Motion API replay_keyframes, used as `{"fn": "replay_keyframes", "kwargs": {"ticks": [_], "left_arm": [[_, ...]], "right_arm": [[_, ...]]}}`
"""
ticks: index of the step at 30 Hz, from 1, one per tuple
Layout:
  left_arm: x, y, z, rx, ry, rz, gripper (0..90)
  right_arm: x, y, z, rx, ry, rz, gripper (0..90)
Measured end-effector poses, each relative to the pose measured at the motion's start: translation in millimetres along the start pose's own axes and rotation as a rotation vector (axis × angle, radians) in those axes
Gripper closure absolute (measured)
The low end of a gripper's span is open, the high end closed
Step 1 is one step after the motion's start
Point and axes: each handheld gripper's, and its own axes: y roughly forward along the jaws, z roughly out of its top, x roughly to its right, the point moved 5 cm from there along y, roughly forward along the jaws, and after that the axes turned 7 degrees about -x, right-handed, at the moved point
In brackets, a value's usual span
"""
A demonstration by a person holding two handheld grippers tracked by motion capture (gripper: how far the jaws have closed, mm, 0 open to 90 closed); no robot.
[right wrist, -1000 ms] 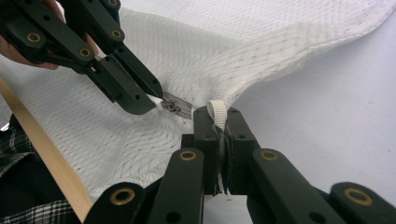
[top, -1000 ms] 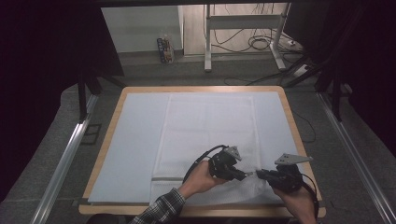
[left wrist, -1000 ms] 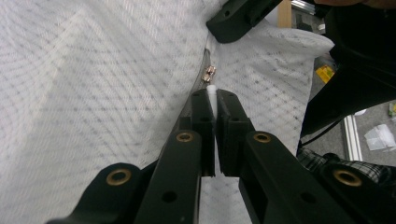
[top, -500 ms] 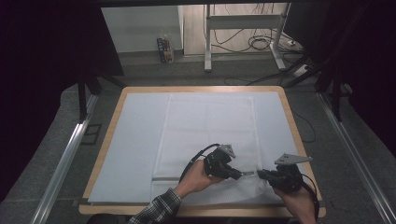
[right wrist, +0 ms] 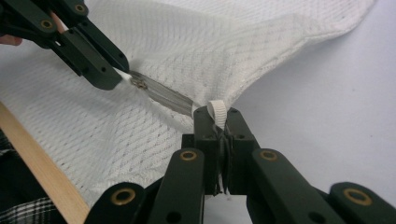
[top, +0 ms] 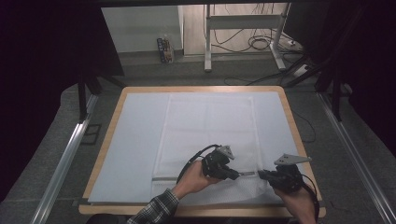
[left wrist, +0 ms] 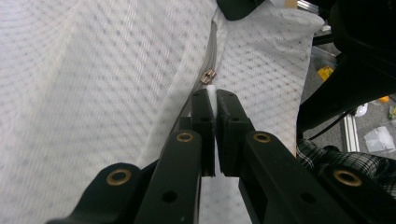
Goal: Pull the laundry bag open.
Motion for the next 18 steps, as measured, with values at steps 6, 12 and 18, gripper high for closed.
{"fn": "replay_keyframes", "kwargs": {"ticks": [6, 12, 18], "left_arm": [[-1.0, -5.5, -6.7, 0.006, -0.004, 0.007, 87.6], [-2.7, -10.4, -13.9, 0.017, -0.02, 0.0, 87.6], [-2.3, -14.5, -19.4, 0.02, -0.024, 0.007, 87.6]], "right_arm": [[-0.6, 0.3, 0.3, -0.001, -0.016, -0.021, 85.7], [1.2, -0.5, -1.1, 0.0, -0.004, -0.007, 85.7], [0.5, 0.4, -1.4, -0.005, -0.011, -0.012, 85.6]]}}
